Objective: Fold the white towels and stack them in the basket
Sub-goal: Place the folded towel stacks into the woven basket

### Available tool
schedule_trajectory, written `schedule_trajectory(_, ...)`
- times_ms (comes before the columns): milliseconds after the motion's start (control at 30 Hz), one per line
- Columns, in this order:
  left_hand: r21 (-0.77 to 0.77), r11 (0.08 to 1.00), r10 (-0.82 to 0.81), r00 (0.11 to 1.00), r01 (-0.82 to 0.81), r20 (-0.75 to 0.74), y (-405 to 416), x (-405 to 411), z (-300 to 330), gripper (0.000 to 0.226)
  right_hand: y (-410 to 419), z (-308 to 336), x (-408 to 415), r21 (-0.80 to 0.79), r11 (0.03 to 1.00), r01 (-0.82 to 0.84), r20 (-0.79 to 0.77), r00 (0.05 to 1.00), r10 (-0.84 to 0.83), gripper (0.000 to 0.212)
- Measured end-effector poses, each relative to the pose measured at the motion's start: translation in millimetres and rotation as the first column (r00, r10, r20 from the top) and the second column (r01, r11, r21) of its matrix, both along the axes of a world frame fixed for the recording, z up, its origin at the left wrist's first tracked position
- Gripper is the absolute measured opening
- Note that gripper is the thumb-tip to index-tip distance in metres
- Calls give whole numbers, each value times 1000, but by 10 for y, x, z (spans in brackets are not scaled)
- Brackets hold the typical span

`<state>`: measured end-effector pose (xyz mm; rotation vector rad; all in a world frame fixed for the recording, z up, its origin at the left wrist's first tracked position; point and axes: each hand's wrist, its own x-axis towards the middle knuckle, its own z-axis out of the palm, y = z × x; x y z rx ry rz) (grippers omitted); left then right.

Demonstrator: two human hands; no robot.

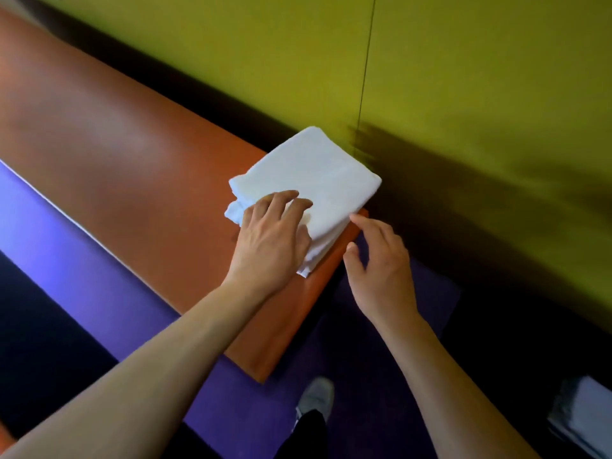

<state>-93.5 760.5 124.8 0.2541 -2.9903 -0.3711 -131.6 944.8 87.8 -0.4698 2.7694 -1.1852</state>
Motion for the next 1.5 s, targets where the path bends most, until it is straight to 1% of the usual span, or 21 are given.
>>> schedule_trajectory(67, -17, 999, -43, 999, 43, 12, -348, -283, -58, 37, -251, -29, -67, -10, 998, 57, 18, 998, -56, 44)
schedule_trajectory(167, -30, 991, -128, 991, 130, 40, -763, -700, -131, 41, -563, -112, -154, -28, 992, 121, 9, 993, -121, 44)
schedule_trajectory(233, 0, 984, -175, 977, 176, 123, -980, -922, -243, 42, -727, -190, -188, -6, 989, 145, 7, 989, -145, 48)
schedule_trajectory(300, 101, 979, -197, 951, 177, 237, -1144, -1038, -392, 43, -853, -279, -223, 23, 984, 179, 55, 982, -180, 52)
schedule_trajectory(400, 344, 935, -193, 935, 83, 298, -1251, -1011, -537, 40, -934, -372, -292, 19, 976, 218, 175, 960, -218, 52)
schedule_trajectory(467, 466, 885, -182, 902, -22, 390, -1244, -925, -576, 40, -907, -440, -343, -17, 975, 220, 245, 947, -209, 52)
schedule_trajectory(533, 546, 830, -200, 857, -109, 475, -1225, -836, -613, 42, -832, -493, -369, -104, 971, 213, 336, 927, -168, 54)
schedule_trajectory(600, 600, 784, -225, 831, -156, 510, -1242, -788, -634, 45, -760, -538, -368, -215, 958, 191, 405, 910, -91, 57)
schedule_trajectory(667, 639, 751, -261, 817, -163, 515, -1284, -804, -667, 53, -725, -559, -374, -259, 953, 156, 416, 909, -35, 61)
schedule_trajectory(733, 673, 723, -293, 812, -157, 505, -1299, -856, -672, 58, -741, -575, -405, -273, 952, 141, 404, 914, -19, 64)
schedule_trajectory(833, 713, 683, -314, 819, -156, 480, -1314, -968, -675, 54, -847, -662, -493, -310, 936, 168, 386, 922, -38, 65)
schedule_trajectory(900, 747, 634, -304, 824, -199, 477, -1346, -1006, -729, 54, -905, -744, -528, -326, 927, 187, 353, 934, -65, 66)
schedule_trajectory(1000, 806, 529, -306, 826, -266, 474, -1368, -1023, -764, 54, -937, -856, -533, -338, 921, 192, 299, 950, -89, 67)
schedule_trajectory(1033, 823, 483, -304, 824, -299, 478, -1361, -1023, -762, 54, -936, -877, -515, -333, 923, 194, 280, 955, -100, 68)
schedule_trajectory(1133, 851, 297, -275, 814, -433, 511, -1348, -1035, -720, 51, -968, -885, -454, -332, 918, 215, 251, 959, -134, 73)
schedule_trajectory(1167, 851, 264, -271, 812, -453, 517, -1341, -1034, -699, 51, -979, -879, -447, -334, 916, 223, 258, 956, -139, 74)
schedule_trajectory(1267, 859, 238, -272, 818, -454, 508, -1294, -920, -658, 53, -926, -825, -448, -323, 922, 213, 264, 956, -128, 73)
schedule_trajectory(1333, 858, 204, -256, 820, -472, 512, -1216, -707, -650, 54, -814, -773, -379, -303, 938, 169, 256, 962, -90, 73)
schedule_trajectory(1367, 859, 212, -237, 828, -466, 507, -1139, -547, -660, 54, -721, -751, -295, -293, 945, 141, 244, 967, -69, 73)
schedule_trajectory(1433, 869, 278, -184, 865, -409, 466, -932, -141, -671, 58, -528, -725, -37, -283, 954, 101, 221, 975, -38, 73)
schedule_trajectory(1500, 876, 321, -120, 902, -360, 414, -733, 253, -668, 62, -409, -724, 263, -267, 959, 95, 245, 969, -28, 74)
